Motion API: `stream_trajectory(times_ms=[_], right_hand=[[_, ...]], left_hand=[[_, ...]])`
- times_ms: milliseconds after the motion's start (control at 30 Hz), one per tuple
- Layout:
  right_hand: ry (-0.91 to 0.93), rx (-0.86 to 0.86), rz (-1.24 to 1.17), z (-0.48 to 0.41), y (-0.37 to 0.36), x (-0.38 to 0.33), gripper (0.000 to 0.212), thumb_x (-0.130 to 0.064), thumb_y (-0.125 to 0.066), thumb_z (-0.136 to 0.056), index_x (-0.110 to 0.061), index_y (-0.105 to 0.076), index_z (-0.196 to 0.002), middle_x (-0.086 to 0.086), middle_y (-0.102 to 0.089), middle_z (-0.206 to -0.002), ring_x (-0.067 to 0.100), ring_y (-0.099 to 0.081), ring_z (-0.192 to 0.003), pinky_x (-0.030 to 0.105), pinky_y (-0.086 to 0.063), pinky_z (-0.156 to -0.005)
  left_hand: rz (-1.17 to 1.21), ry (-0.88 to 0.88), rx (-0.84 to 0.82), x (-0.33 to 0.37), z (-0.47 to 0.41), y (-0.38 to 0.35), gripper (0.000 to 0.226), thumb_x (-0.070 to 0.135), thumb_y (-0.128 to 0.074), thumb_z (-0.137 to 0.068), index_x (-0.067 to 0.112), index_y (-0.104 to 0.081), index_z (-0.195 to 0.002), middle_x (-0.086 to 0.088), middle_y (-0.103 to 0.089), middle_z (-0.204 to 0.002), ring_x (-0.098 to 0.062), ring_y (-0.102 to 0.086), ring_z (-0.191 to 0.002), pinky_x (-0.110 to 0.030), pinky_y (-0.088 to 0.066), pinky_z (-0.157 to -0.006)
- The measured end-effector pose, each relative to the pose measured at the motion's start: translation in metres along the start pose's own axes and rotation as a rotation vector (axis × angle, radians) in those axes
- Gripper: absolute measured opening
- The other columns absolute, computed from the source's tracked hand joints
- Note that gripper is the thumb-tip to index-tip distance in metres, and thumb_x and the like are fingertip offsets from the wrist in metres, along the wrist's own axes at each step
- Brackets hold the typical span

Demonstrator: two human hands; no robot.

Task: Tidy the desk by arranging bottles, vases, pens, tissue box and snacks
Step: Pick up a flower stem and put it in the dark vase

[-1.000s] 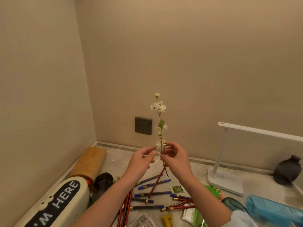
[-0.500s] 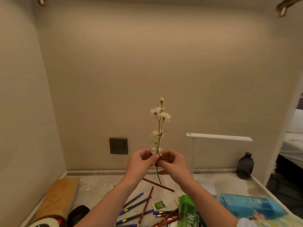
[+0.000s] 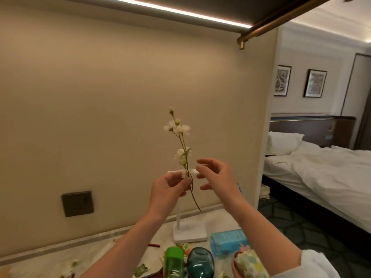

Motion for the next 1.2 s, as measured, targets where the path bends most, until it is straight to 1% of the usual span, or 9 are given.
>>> stream_trajectory(times_ms=[200, 333, 500, 633, 767, 933, 1000, 1100, 1200], right_hand=[[0.044, 0.043, 0.043, -0.026, 0.072, -0.019, 0.022, -0.025, -0.076, -0.080, -0.020, -0.072, -0.100, 0.000, -0.074, -0.089, 0.010, -0.071, -0.079, 0.024, -0.056, -0.056], [0.061, 0.077, 0.074, -0.050, 0.125, -0.016, 0.026, -0.024, -0.074, -0.082, -0.014, -0.070, -0.106, 0.002, -0.073, -0.091, 0.013, -0.071, -0.080, 0.021, -0.054, -0.055], [0.093, 0.059, 0.111, -0.081, 0.188, -0.004, 0.016, -0.023, -0.072, -0.084, -0.018, -0.070, -0.099, 0.000, -0.072, -0.090, 0.013, -0.070, -0.082, 0.022, -0.056, -0.058], [0.097, 0.081, 0.119, -0.107, 0.227, 0.014, 0.016, -0.023, -0.067, -0.089, -0.016, -0.070, -0.102, 0.000, -0.072, -0.091, 0.013, -0.069, -0.084, 0.024, -0.058, -0.060], [0.083, 0.100, 0.061, -0.131, 0.250, 0.033, 0.007, -0.020, -0.063, -0.091, -0.020, -0.068, -0.096, -0.001, -0.071, -0.090, 0.013, -0.068, -0.086, 0.025, -0.058, -0.059], [0.048, 0.130, 0.020, -0.155, 0.264, 0.060, 0.013, -0.019, -0.064, -0.091, -0.015, -0.068, -0.103, 0.001, -0.070, -0.091, 0.014, -0.068, -0.086, 0.026, -0.059, -0.060], [0.032, 0.140, -0.011, -0.164, 0.267, 0.073, 0.011, -0.019, -0.064, -0.091, -0.017, -0.067, -0.101, 0.001, -0.070, -0.092, 0.014, -0.068, -0.086, 0.026, -0.059, -0.060], [0.000, 0.151, -0.048, -0.180, 0.268, 0.094, 0.013, -0.020, -0.064, -0.091, -0.016, -0.068, -0.102, 0.001, -0.071, -0.092, 0.015, -0.069, -0.086, 0.030, -0.061, -0.065], [-0.032, 0.142, -0.078, -0.199, 0.264, 0.113, 0.005, -0.020, -0.064, -0.091, -0.022, -0.067, -0.094, 0.001, -0.071, -0.091, 0.015, -0.070, -0.084, 0.031, -0.060, -0.071]], left_hand=[[-0.046, -0.094, -0.036, 0.010, -0.023, -0.088, 0.019, 0.018, -0.078, -0.077, 0.013, -0.069, -0.093, -0.007, -0.075, -0.079, -0.023, -0.073, -0.078, -0.035, -0.059, -0.069], [-0.087, -0.153, -0.042, 0.014, -0.040, -0.148, 0.019, 0.024, -0.079, -0.077, 0.016, -0.069, -0.091, -0.008, -0.074, -0.078, -0.025, -0.072, -0.078, -0.039, -0.061, -0.070], [-0.130, -0.179, -0.039, 0.005, -0.064, -0.211, 0.022, 0.032, -0.079, -0.075, 0.021, -0.069, -0.090, -0.006, -0.074, -0.077, -0.023, -0.072, -0.076, -0.041, -0.060, -0.072], [-0.145, -0.148, -0.046, -0.009, -0.088, -0.249, 0.022, 0.024, -0.078, -0.077, 0.024, -0.065, -0.094, -0.001, -0.071, -0.077, -0.017, -0.070, -0.074, -0.042, -0.059, -0.077], [-0.215, -0.078, -0.091, -0.030, -0.105, -0.276, 0.033, 0.015, -0.074, -0.082, 0.027, -0.057, -0.107, -0.001, -0.069, -0.091, -0.019, -0.070, -0.086, -0.037, -0.058, -0.083], [-0.258, -0.012, -0.055, -0.054, -0.122, -0.292, 0.022, 0.014, -0.069, -0.085, 0.016, -0.066, -0.107, -0.001, -0.071, -0.091, -0.013, -0.067, -0.085, -0.030, -0.057, -0.083], [-0.299, 0.003, -0.056, -0.065, -0.129, -0.296, 0.018, 0.016, -0.068, -0.087, 0.019, -0.069, -0.105, 0.003, -0.071, -0.093, -0.009, -0.066, -0.087, -0.026, -0.055, -0.083], [-0.338, 0.038, -0.037, -0.084, -0.141, -0.298, 0.016, 0.019, -0.068, -0.087, 0.020, -0.071, -0.103, 0.006, -0.072, -0.093, -0.008, -0.067, -0.088, -0.028, -0.056, -0.085], [-0.350, 0.079, -0.012, -0.100, -0.157, -0.296, 0.014, 0.019, -0.069, -0.087, 0.022, -0.073, -0.100, 0.010, -0.071, -0.088, -0.006, -0.066, -0.085, -0.028, -0.056, -0.084]])
Point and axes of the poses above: each hand's wrist, its own z-axis away from the middle knuckle, its own y-axis out of the back of the hand, x = y × z, the point moved 1 cm from there along -z, towards the middle knuckle
